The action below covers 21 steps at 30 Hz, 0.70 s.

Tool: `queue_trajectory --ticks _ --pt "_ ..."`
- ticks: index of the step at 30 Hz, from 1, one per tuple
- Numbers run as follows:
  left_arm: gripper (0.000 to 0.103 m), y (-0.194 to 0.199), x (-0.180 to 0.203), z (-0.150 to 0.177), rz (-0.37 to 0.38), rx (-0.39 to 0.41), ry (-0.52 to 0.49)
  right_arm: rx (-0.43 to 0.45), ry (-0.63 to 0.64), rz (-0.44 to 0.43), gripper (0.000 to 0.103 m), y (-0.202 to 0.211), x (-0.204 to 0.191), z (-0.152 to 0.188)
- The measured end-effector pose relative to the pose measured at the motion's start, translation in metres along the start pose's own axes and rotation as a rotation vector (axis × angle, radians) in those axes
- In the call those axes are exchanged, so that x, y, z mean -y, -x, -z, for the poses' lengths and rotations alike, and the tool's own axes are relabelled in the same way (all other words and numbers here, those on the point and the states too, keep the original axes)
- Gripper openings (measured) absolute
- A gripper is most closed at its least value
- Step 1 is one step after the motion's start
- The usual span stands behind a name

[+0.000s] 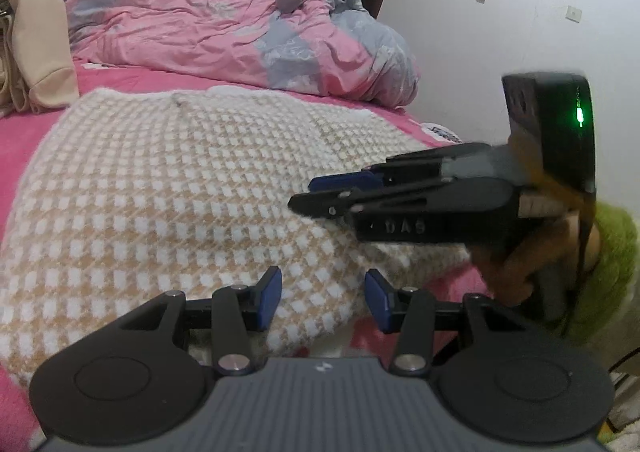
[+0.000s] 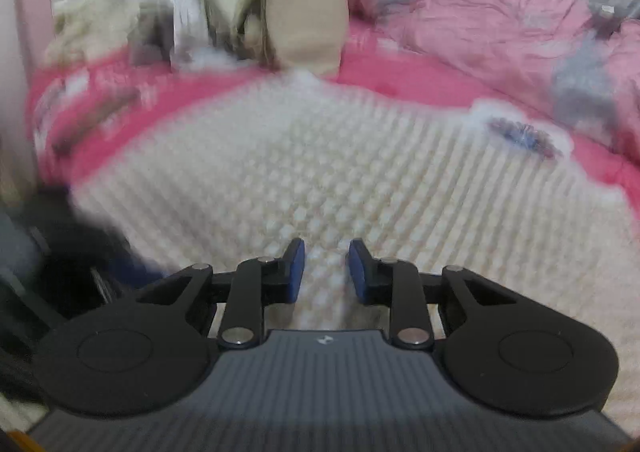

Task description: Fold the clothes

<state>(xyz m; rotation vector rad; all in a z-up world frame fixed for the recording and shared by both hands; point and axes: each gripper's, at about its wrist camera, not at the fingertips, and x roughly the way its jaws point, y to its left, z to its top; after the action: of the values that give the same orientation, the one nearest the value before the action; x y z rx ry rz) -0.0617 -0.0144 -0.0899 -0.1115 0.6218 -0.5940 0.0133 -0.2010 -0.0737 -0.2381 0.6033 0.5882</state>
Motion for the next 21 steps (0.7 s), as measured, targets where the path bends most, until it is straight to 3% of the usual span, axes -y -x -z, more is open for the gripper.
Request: queue_trajectory --ticks 1,3,6,10,11,15,18,21 --pt "0.047 0.002 0.000 -0.001 -0.001 0.001 -0.002 0.020 0.008 0.005 0.025 -0.003 -0.002 0.008" --pt "0.047 0.008 0.002 -0.004 -0.010 -0.002 -0.009 -0.006 -0.006 0.013 0.024 0.002 -0.002 -0.005" --pt "0.047 0.020 0.002 -0.005 -0.044 0.005 -0.020 0.032 -0.003 0.026 0.020 0.021 -0.003 -0.019" --pt "0.047 0.029 -0.006 -0.022 -0.080 0.045 -0.016 0.036 -0.056 0.040 0.020 0.007 0.004 0.011" --pt "0.047 0.026 -0.008 -0.031 -0.094 0.050 -0.014 0.075 -0.059 0.036 0.020 0.007 0.004 0.019" --pt "0.047 0.001 -0.011 -0.067 -0.146 0.065 -0.036 0.085 -0.108 0.044 0.018 0.018 0.012 0.004" --pt "0.048 -0.032 -0.011 -0.071 -0.195 0.000 -0.072 0.131 -0.126 0.146 0.018 0.030 0.026 -0.001" --pt "0.049 -0.055 -0.009 -0.067 -0.237 -0.029 -0.104 0.073 -0.123 0.206 0.019 0.013 0.041 0.019"
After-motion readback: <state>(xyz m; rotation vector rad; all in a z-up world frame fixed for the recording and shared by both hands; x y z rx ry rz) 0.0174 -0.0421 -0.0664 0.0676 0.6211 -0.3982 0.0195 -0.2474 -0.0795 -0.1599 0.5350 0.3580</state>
